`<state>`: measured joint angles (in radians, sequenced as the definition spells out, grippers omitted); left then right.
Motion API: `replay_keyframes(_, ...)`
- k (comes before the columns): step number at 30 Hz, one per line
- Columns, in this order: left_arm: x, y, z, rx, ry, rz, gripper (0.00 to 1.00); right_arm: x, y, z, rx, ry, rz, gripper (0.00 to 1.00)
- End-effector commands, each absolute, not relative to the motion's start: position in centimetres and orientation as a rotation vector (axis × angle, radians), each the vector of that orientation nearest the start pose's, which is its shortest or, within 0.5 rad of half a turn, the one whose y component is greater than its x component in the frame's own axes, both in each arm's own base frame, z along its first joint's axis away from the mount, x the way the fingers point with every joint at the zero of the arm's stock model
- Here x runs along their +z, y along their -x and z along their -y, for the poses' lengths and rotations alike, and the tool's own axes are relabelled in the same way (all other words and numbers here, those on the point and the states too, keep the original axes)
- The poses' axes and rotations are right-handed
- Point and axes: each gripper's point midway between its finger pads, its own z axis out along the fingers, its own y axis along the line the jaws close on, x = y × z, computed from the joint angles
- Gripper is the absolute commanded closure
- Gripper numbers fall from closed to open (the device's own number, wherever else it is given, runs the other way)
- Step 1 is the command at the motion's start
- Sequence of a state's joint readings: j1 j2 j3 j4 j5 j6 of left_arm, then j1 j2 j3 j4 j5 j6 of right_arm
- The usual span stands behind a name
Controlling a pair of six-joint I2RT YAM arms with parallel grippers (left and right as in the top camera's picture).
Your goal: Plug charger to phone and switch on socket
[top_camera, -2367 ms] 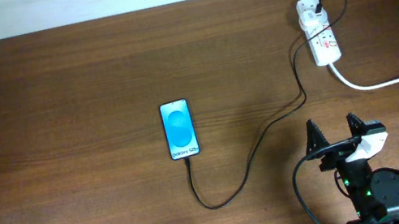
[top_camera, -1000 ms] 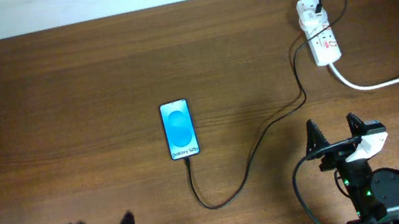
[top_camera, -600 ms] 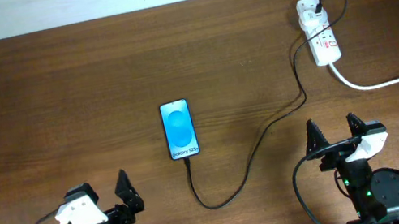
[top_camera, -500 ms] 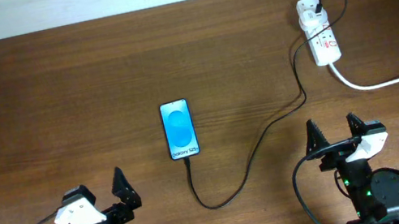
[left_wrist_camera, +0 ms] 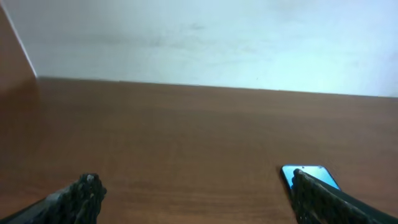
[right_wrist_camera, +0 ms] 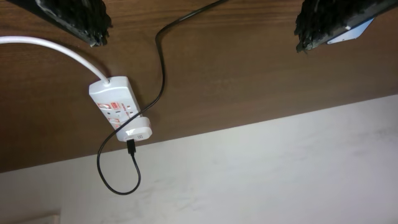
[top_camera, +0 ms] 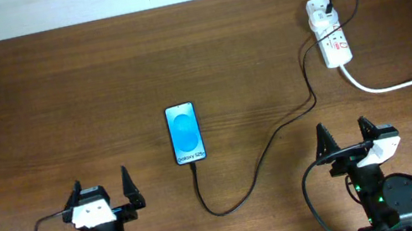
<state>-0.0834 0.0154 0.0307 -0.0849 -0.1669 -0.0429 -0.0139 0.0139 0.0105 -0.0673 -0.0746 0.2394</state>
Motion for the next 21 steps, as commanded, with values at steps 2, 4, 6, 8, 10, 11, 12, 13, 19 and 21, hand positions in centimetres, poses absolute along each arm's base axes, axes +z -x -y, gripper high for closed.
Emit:
replay_keyframes(2, 16.0, -24.6, -1.0, 0.1, 0.03, -1.632, 0.01, 15.8, -24.6, -1.0, 0.232, -0.153, -1.639, 0.02)
replay_keyframes(4, 15.9, -24.5, -1.4, 0.116, 0.044, -1.637, 0.01, 15.8, -24.6, -1.0, 0.232, -0.153, -1.639, 0.02)
replay_keyframes(6, 15.9, -24.5, -1.8, 0.13, 0.059, -1.637, 0.01, 15.8, -24.6, -1.0, 0.232, -0.153, -1.639, 0.02)
replay_keyframes(8, 15.9, -24.5, -2.0, 0.134, 0.064, -1.637, 0.01, 15.8, -24.6, -1.0, 0.232, -0.153, -1.639, 0.02)
replay_keyframes(10, 15.9, -24.5, -2.0, 0.134, 0.063, -1.637, 0.01, 15.8, -24.6, -1.0, 0.232, -0.153, -1.639, 0.02)
replay_keyframes(11, 15.9, -24.5, -2.0, 0.134, 0.063, -1.638, 0.01, 15.8, -24.6, -1.0, 0.232, -0.153, -1.639, 0.02)
replay_keyframes(12, 15.9, -24.5, -1.9, 0.133, 0.062, -1.638, 0.01, 15.8, -24.6, -1.0, 0.233, -0.153, -1.639, 0.02)
replay_keyframes(13, 15.9, -24.5, -1.8, 0.125, 0.054, -1.639, 0.01, 15.8, -24.6, -1.0, 0.233, -0.153, -1.639, 0.02)
replay_keyframes(19, 15.8, -24.5, -1.7, 0.113, 0.045, -1.642, 0.01, 15.8, -24.6, -1.0, 0.232, -0.153, -1.639, 0.02)
replay_keyframes(21, 15.8, -24.5, -1.8, 0.118, 0.05, -1.641, 0.01, 15.8, -24.6, -1.0, 0.232, -0.153, -1.639, 0.02)
